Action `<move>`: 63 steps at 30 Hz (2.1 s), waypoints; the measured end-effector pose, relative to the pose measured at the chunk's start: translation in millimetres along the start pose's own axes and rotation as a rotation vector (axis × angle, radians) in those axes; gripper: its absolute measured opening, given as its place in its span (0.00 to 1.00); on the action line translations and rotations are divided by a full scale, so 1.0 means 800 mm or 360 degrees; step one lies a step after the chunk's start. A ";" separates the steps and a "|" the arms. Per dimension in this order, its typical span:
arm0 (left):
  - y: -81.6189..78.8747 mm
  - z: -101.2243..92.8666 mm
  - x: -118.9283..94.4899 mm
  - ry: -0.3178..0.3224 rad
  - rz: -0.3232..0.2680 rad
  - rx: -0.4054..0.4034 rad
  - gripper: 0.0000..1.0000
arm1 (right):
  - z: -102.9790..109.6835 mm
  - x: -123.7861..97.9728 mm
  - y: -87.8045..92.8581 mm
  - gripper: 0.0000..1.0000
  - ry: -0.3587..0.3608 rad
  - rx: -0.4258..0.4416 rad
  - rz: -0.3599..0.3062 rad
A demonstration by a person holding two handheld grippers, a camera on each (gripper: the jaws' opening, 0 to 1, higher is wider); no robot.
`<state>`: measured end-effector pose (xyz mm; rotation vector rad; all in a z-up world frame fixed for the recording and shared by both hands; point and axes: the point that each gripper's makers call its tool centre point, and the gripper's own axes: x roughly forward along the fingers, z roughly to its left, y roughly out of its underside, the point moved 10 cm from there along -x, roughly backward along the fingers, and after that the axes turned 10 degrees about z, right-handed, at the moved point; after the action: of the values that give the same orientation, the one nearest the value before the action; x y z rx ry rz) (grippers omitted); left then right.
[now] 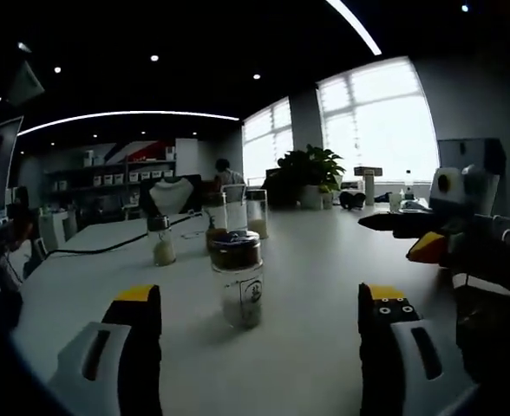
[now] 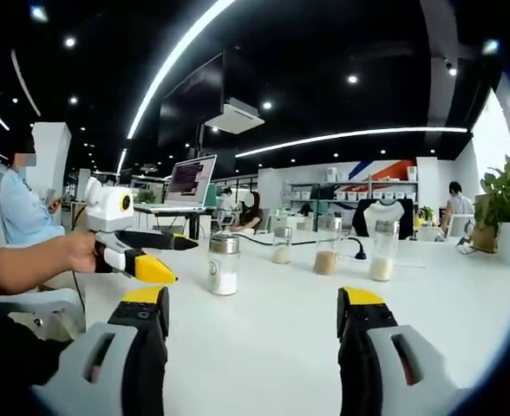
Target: Rotate the seasoning bottle until the label or dispensing opening points toward the visible target arrow and the bottle remains upright within the marked orientation range
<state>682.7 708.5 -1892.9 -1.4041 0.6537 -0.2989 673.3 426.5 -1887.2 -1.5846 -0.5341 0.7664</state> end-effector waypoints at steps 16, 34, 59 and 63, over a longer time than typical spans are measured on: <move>0.004 0.008 -0.027 -0.0087 -0.0058 -0.0052 1.00 | -0.028 -0.019 0.006 0.90 0.0109 -0.0001 0.0026; 0.004 -0.010 -0.027 -0.0045 -0.0044 -0.0025 1.00 | -0.040 0.017 -0.021 1.00 0.0124 -0.0068 0.0072; 0.007 -0.011 -0.023 -0.0023 0.0009 -0.0071 1.00 | -0.077 0.164 -0.058 0.93 -0.0068 -0.0204 0.0025; 0.006 -0.013 -0.023 -0.0024 0.0013 -0.0066 1.00 | -0.082 0.187 -0.060 0.91 -0.0093 -0.0165 0.0003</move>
<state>661.0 711.5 -1893.6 -1.4417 0.6562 -0.2697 826.4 497.3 -1863.4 -1.6622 -0.6233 0.7990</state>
